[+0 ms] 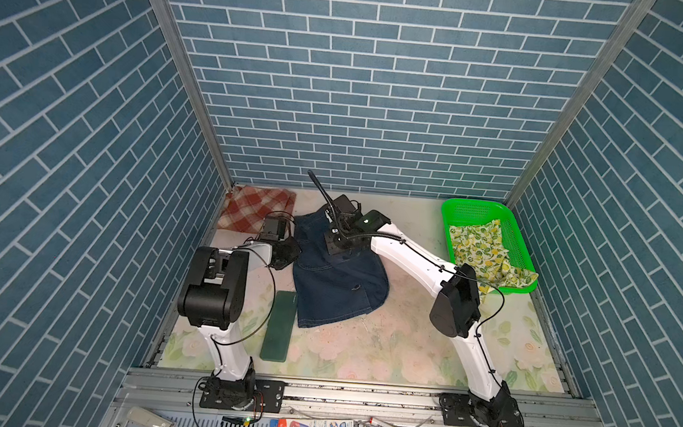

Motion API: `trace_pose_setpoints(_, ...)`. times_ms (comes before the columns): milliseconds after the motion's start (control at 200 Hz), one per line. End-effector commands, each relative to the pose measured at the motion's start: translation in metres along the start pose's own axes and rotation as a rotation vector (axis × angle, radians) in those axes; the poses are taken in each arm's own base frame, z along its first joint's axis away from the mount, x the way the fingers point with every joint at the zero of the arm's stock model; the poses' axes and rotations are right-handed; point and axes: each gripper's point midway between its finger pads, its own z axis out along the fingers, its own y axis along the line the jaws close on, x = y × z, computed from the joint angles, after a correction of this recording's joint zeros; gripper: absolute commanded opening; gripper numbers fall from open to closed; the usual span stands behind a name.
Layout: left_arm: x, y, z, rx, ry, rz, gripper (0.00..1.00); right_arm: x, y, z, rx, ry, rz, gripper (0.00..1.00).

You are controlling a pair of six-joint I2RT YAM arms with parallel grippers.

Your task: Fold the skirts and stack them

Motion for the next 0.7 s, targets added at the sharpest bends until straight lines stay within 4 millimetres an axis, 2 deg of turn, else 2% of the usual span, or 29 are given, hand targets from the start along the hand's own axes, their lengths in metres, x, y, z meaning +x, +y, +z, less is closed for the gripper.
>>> trace_pose_setpoints(0, -0.004, -0.013, -0.001, 0.060, -0.008, -0.003, 0.06, -0.023, -0.018, -0.041, 0.039, -0.089, 0.046, 0.53)
trace_pose_setpoints(35, -0.003, -0.014, 0.001, 0.063, -0.005, -0.005, 0.06, -0.026, -0.025, -0.049, 0.041, -0.104, 0.053, 0.54)
trace_pose_setpoints(175, -0.001, -0.020, 0.006, 0.066, 0.004, 0.007, 0.07, -0.021, -0.064, -0.058, 0.081, -0.121, 0.104, 0.56)
trace_pose_setpoints(310, 0.006, -0.031, 0.013, 0.059, 0.024, 0.033, 0.09, -0.005, -0.106, -0.051, 0.088, -0.106, 0.196, 0.57)
trace_pose_setpoints(415, 0.011, -0.036, 0.018, 0.043, 0.037, 0.054, 0.13, 0.010, -0.130, -0.041, 0.064, -0.098, 0.264, 0.63)
trace_pose_setpoints(565, 0.020, -0.041, 0.025, 0.022, 0.056, 0.081, 0.15, 0.027, -0.149, -0.026, 0.003, -0.096, 0.336, 0.74)
trace_pose_setpoints(695, 0.031, -0.046, 0.031, 0.016, 0.077, 0.095, 0.15, 0.044, -0.148, -0.005, -0.071, -0.056, 0.367, 0.79)
